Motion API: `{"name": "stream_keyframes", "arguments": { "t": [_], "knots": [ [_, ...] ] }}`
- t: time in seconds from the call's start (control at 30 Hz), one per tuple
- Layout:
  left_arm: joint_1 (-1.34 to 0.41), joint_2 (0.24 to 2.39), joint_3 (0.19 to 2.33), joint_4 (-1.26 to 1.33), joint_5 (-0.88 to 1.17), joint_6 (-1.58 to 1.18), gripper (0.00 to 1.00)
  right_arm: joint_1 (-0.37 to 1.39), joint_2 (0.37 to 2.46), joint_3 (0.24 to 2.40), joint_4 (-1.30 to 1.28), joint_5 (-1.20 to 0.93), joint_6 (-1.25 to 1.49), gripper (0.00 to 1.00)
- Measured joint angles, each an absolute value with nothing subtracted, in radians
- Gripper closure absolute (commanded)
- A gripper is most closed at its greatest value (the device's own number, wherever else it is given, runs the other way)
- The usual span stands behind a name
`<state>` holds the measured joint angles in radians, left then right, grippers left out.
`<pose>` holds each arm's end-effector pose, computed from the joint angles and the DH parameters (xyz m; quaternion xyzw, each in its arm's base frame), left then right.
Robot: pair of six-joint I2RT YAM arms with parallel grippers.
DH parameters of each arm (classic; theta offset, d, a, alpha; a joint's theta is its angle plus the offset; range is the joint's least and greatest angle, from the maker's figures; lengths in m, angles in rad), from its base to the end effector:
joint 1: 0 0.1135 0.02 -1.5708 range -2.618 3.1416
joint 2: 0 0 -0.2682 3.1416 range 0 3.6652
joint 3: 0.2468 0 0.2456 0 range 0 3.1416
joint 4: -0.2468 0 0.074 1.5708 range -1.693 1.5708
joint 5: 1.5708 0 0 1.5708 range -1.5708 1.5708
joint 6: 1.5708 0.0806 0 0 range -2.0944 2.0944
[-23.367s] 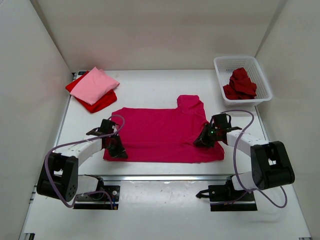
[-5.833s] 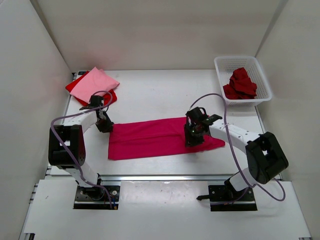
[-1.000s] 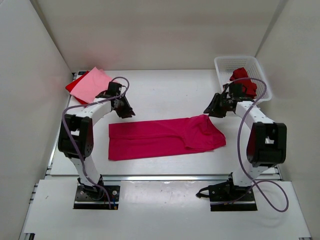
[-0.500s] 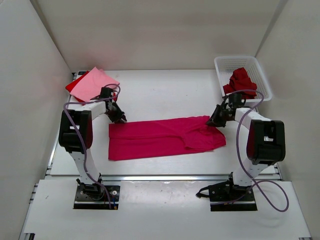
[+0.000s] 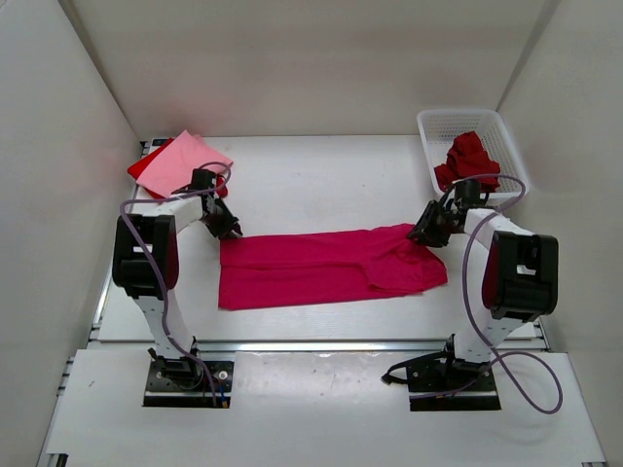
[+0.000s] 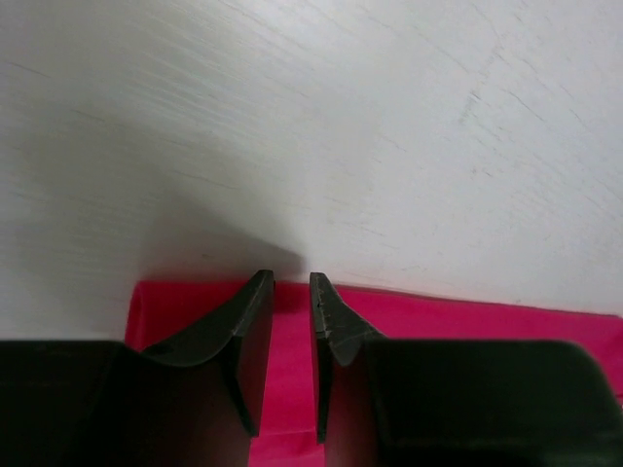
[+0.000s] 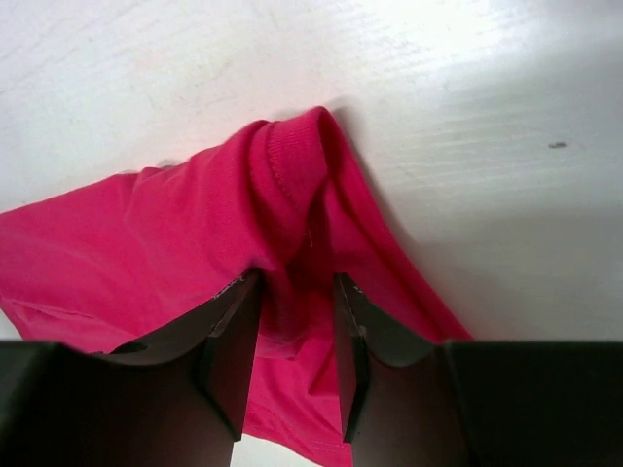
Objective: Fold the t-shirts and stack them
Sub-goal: Fold the 1/3-folded T-shirt at the center of the board.
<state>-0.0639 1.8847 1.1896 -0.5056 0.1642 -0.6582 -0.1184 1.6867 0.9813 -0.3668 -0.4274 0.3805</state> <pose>0.3781 -0.0374 0.1190 -0.2724 0.9411 -0.1402 0.1431 0.3433 -0.0072 0.1418 0.1831 0.9306 0.2353 0.2122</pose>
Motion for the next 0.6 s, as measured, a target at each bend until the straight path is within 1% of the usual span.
{"name": "stream_keyframes", "arguments": {
  "t": [0.13,0.23,0.4,0.6],
  "knots": [
    [-0.094,1.851,1.202,-0.527,0.167,-0.65,0.67,-0.119,1.652,1.003,-0.399,-0.425,0.361,0.66],
    [-0.117,1.787,1.192,-0.522,0.176,-0.654,0.67,-0.119,1.582,0.999,-0.435,-0.421,0.343,0.64],
    [-0.162,1.691,1.097,-0.484,0.204,-0.669,0.66,-0.089,1.511,0.939,-0.44,-0.42,0.304,0.63],
    [-0.191,1.735,1.036,-0.464,0.242,-0.697,0.67,-0.066,1.522,0.843,-0.497,-0.399,0.282,0.63]
  ]
}}
